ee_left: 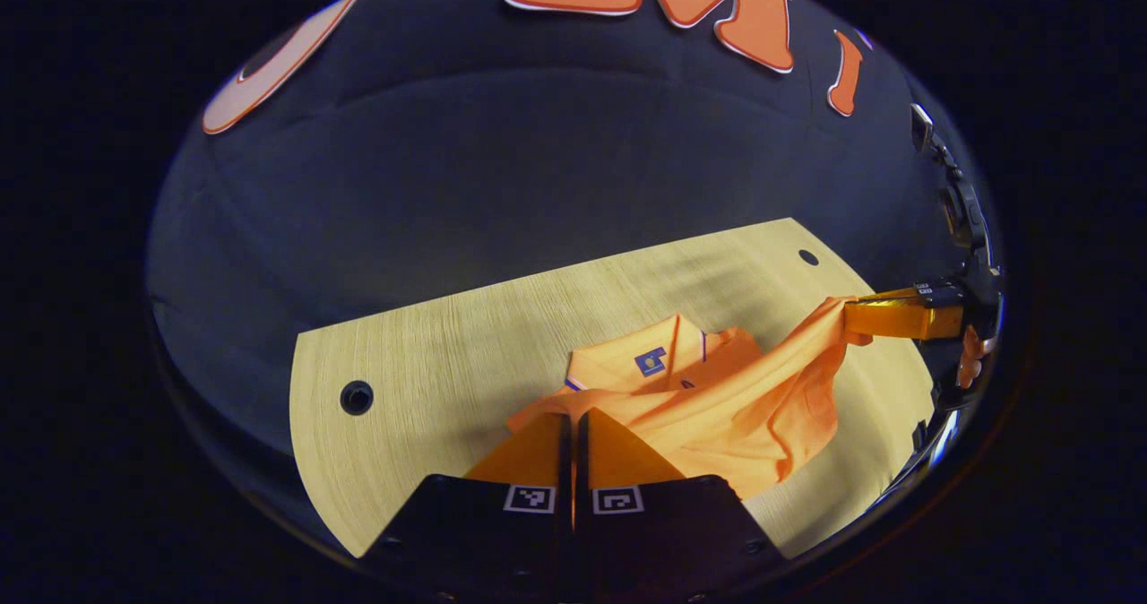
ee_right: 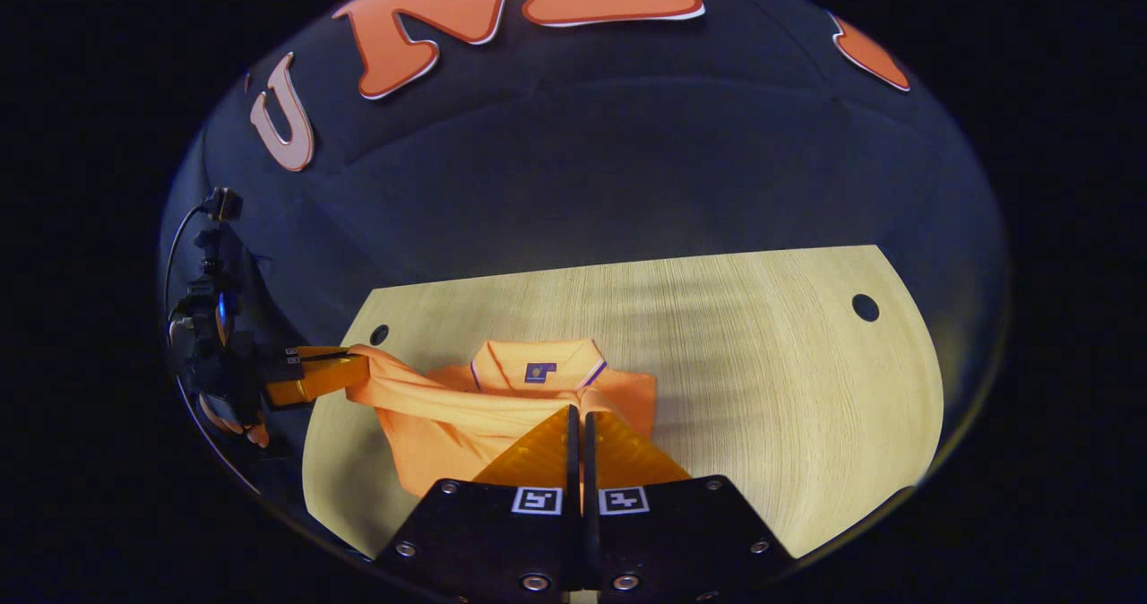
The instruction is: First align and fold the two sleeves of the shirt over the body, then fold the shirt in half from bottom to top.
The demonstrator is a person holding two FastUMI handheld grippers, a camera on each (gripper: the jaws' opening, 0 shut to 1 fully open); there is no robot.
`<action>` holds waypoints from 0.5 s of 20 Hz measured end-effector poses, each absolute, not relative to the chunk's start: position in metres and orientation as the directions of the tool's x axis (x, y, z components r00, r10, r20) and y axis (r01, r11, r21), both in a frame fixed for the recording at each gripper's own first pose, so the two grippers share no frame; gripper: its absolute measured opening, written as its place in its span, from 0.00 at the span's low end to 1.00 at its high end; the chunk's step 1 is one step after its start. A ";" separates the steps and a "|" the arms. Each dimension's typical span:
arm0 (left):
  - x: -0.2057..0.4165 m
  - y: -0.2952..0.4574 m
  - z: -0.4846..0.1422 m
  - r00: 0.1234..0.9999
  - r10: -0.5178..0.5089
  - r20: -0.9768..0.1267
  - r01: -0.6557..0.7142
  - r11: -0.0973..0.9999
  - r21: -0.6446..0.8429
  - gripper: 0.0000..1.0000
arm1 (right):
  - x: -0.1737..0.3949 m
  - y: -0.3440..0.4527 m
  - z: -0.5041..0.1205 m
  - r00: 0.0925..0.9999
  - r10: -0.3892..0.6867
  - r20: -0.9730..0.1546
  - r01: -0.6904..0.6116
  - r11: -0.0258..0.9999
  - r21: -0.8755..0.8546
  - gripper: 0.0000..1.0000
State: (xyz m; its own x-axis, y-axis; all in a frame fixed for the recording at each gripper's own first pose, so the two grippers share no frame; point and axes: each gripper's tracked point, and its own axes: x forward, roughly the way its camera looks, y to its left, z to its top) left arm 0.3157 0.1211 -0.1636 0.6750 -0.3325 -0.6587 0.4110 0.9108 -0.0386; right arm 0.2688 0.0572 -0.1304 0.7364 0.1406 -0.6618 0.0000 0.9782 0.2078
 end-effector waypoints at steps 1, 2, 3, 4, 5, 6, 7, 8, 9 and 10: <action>0.322 0.121 -0.170 0.666 -0.332 -0.668 0.413 0.910 -0.041 0.01 | 0.278 0.057 -0.138 0.727 0.136 -0.673 0.000 0.980 0.198 0.01; 0.331 0.122 -0.175 0.660 -0.327 -0.676 0.410 0.911 -0.041 0.01 | 0.287 0.055 -0.145 0.718 0.129 -0.684 0.000 0.983 0.186 0.01; 0.337 0.124 -0.181 0.654 -0.324 -0.683 0.407 0.912 -0.043 0.01 | 0.295 0.052 -0.153 0.706 0.120 -0.698 0.007 0.984 0.176 0.01; 0.344 0.124 -0.186 0.649 -0.321 -0.689 0.403 0.914 -0.047 0.01 | 0.299 0.052 -0.158 0.694 0.116 -0.711 0.009 0.985 0.170 0.01; 0.349 0.127 -0.192 0.645 -0.315 -0.696 0.396 0.917 -0.047 0.01 | 0.305 0.050 -0.165 0.686 0.106 -0.720 0.006 0.989 0.151 0.01; 0.355 0.128 -0.199 0.639 -0.313 -0.703 0.394 0.918 -0.050 0.01 | 0.309 0.045 -0.171 0.677 0.089 -0.731 0.005 0.992 0.126 0.01; 0.362 0.130 -0.207 0.638 -0.310 -0.705 0.394 0.918 -0.047 0.01 | 0.312 0.041 -0.177 0.672 0.064 -0.738 0.010 0.995 0.095 0.00; 0.367 0.133 -0.214 0.636 -0.301 -0.710 0.384 0.922 -0.047 0.01 | 0.313 0.043 -0.182 0.668 0.065 -0.742 0.014 0.995 0.100 0.01; 0.374 0.133 -0.218 0.638 -0.289 -0.714 0.371 0.928 -0.045 0.01 | 0.317 0.045 -0.184 0.667 0.063 -0.743 0.022 0.994 0.105 0.01; 0.378 0.134 -0.220 0.639 -0.277 -0.717 0.359 0.932 -0.039 0.01 | 0.323 0.044 -0.184 0.675 0.055 -0.736 0.034 0.994 0.105 0.01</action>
State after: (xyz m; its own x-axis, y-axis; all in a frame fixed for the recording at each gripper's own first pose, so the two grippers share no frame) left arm 0.3778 0.1342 -0.2198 0.6395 -0.2765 -0.7173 0.3591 0.9325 -0.0393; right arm 0.3227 0.0444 -0.1839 0.6752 0.0548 -0.7356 0.0336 0.9939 0.1049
